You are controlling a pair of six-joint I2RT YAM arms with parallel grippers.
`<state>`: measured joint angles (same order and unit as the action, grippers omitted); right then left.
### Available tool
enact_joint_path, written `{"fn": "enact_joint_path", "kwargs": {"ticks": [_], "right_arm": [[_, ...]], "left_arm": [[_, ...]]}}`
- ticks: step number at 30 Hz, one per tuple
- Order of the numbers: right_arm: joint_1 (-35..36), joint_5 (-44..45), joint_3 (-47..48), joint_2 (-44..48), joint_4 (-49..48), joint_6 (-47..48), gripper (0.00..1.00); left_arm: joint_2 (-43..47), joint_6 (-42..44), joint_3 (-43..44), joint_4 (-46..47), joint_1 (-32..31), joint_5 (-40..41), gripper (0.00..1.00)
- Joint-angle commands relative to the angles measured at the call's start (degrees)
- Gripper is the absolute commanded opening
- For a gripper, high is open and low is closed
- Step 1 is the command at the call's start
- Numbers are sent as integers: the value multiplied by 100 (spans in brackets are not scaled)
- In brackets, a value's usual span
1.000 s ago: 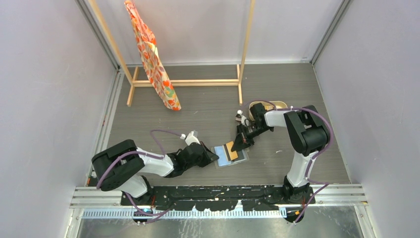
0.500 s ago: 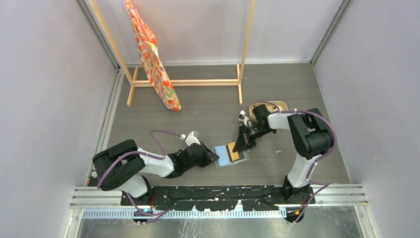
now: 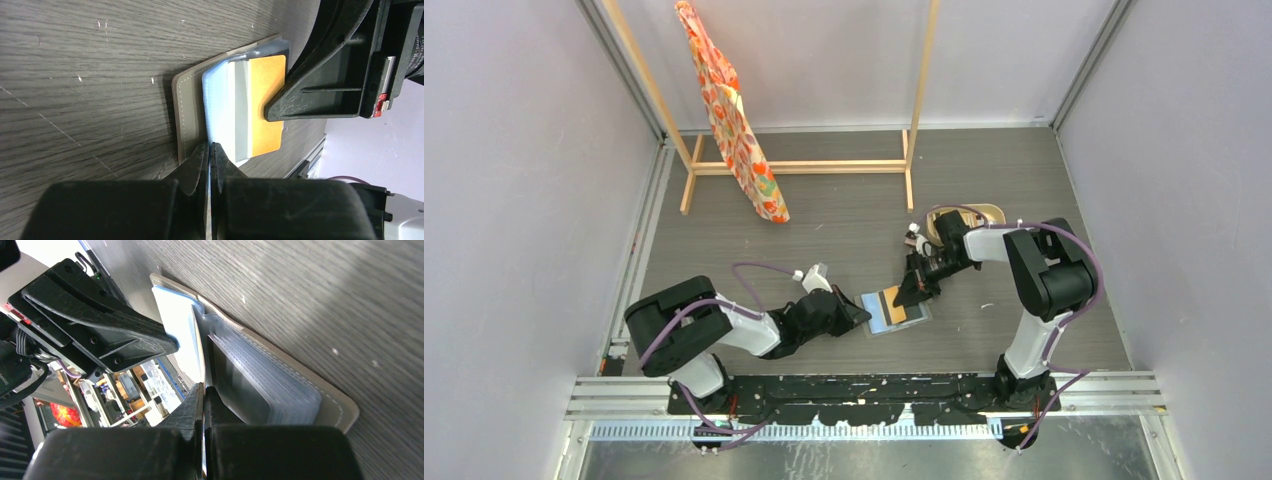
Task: Put the credit cards into the card holder
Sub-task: Insert the credit card into the card holder.
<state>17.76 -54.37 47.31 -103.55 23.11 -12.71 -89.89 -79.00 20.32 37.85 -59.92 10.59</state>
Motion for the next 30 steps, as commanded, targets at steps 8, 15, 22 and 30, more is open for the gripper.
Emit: {"fn": "enact_joint_path", "kwargs": {"ticks": [8,15,22,30], "right_arm": [[178,287,486,-104,475,280,19],[173,620,692,104,897,674,27],[181,715,724,122,1009,824,30],[298,770,727,181,1059,919,24]], "left_arm": [[-211,183,9,128,-18,-35,1],[-231,196,-4,132,-14,0,0],[-246,222,7,131,-20,5,0],[-271,279,6,225,-16,-28,0]]}}
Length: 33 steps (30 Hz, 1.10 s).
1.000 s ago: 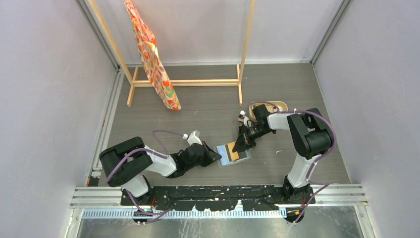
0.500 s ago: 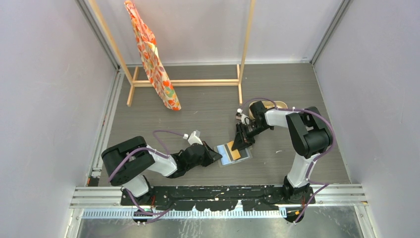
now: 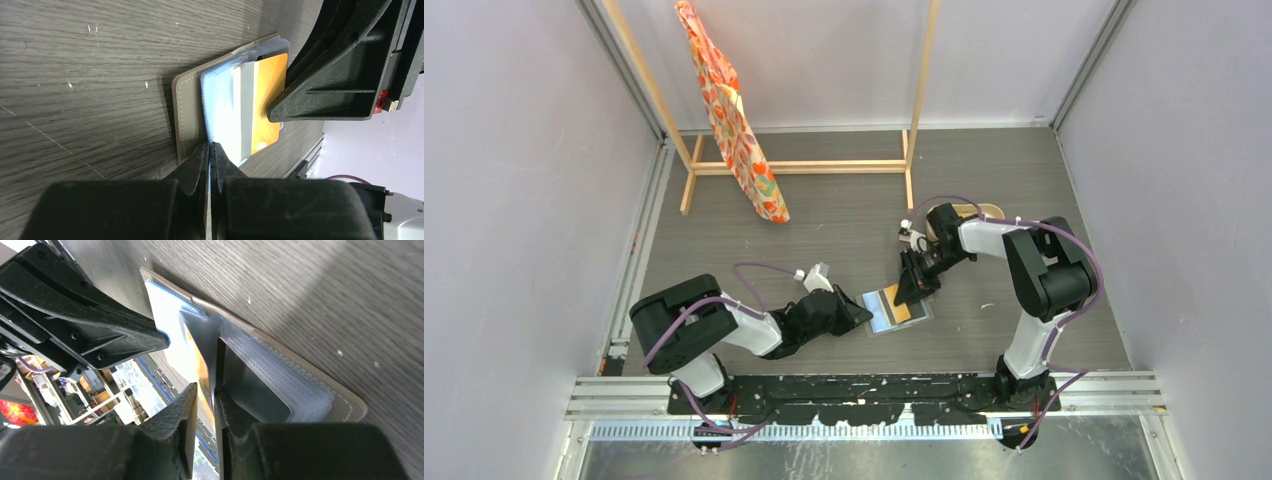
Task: Put the credit cards into the card holder
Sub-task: Insert the credit card into the card holder.
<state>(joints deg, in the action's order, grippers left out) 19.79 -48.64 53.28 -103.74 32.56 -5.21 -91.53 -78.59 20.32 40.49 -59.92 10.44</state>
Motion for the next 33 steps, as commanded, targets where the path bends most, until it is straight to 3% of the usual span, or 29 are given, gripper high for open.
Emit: {"fn": "enact_joint_path", "kwargs": {"ticks": [1,10,14,21,29,33], "right_arm": [[123,186,130,186,111,175,23],[276,39,163,60,42,75,22],[282,67,279,-53,206,166,14],[300,-110,253,-194,161,113,12],[325,-154,342,-243,199,99,17],[326,-53,445,-132,429,283,24]], "left_arm": [[-115,248,7,-27,-11,-22,0],[-202,288,7,140,-12,-77,0],[-195,275,-31,176,-12,-54,0],[-227,278,-45,248,-17,-63,1],[-310,294,-45,400,-11,-136,8],[-283,261,-68,374,-15,-115,9]]}}
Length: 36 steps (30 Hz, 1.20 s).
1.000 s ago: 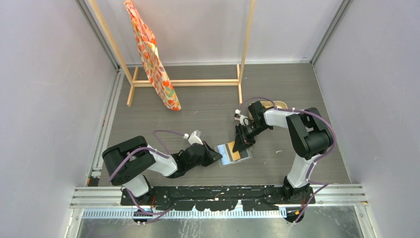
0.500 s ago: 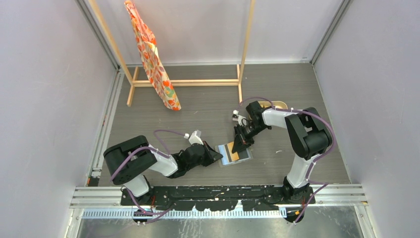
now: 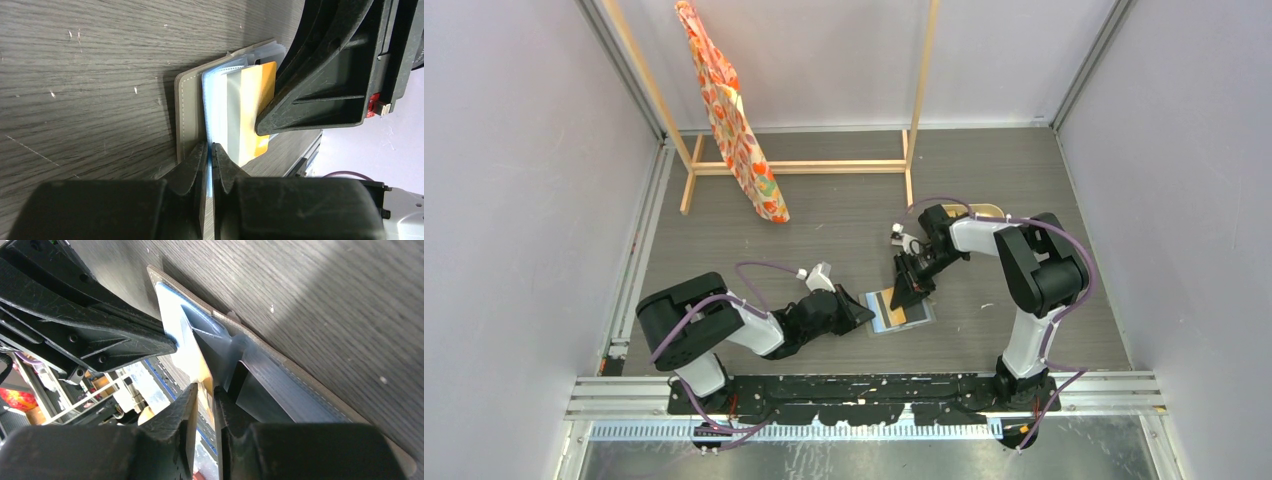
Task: Put the credit cards into the card holder
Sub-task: Insert the credit card into the card holder.
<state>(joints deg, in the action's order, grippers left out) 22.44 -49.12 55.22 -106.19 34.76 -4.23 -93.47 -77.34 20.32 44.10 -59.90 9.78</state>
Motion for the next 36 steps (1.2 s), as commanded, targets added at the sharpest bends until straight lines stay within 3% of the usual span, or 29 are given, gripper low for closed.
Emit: {"fn": "enact_joint_path", "kwargs": {"ticks": [1,13,20,31,36], "right_arm": [[58,35,286,153,281,241,27],[80,321,385,366,557,592,40],[383,679,452,498,659,746,43],[735,1376,689,727,981,1062,50],[931,1524,773,705,1160,1300,52]], "left_arm": [[-78,132,-78,12,-11,-40,9],[-47,177,-107,73,-13,-79,7],[-96,302,-186,710,-15,-289,10],[297,365,-335,600,-10,-421,35],[554,440,-484,565,-13,-335,39]]}}
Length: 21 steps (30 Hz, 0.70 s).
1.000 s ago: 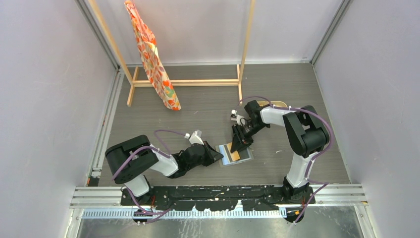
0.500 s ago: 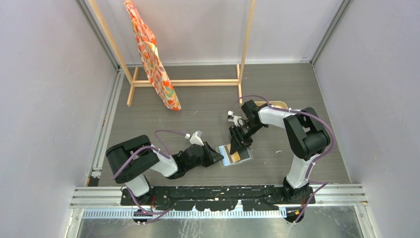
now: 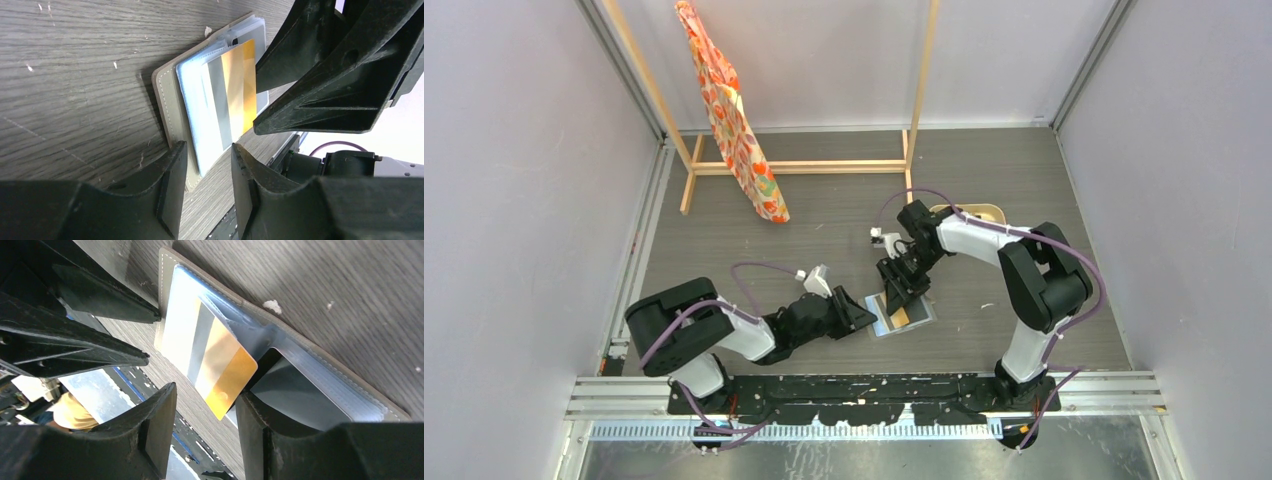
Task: Put the credit cards into the card holder
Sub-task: Insert the credit card into the card holder.
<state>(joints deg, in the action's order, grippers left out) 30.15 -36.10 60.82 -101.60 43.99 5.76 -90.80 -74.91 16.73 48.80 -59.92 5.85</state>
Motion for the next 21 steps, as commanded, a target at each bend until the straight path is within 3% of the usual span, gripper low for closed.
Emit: {"fn": "enact_joint_path", "kwargs": {"ticks": [1,11,21], "right_arm": [[193,259,231,250,265,346,53],[369,336,264,271,376,527,52],[580,-178,425,29,525,586,53]], "left_arm": [[344,216,-159,95,-10,69,40],[1110,527,-167,-657,-8,189,41],[1026,534,-113,-650,-13,148,41]]}}
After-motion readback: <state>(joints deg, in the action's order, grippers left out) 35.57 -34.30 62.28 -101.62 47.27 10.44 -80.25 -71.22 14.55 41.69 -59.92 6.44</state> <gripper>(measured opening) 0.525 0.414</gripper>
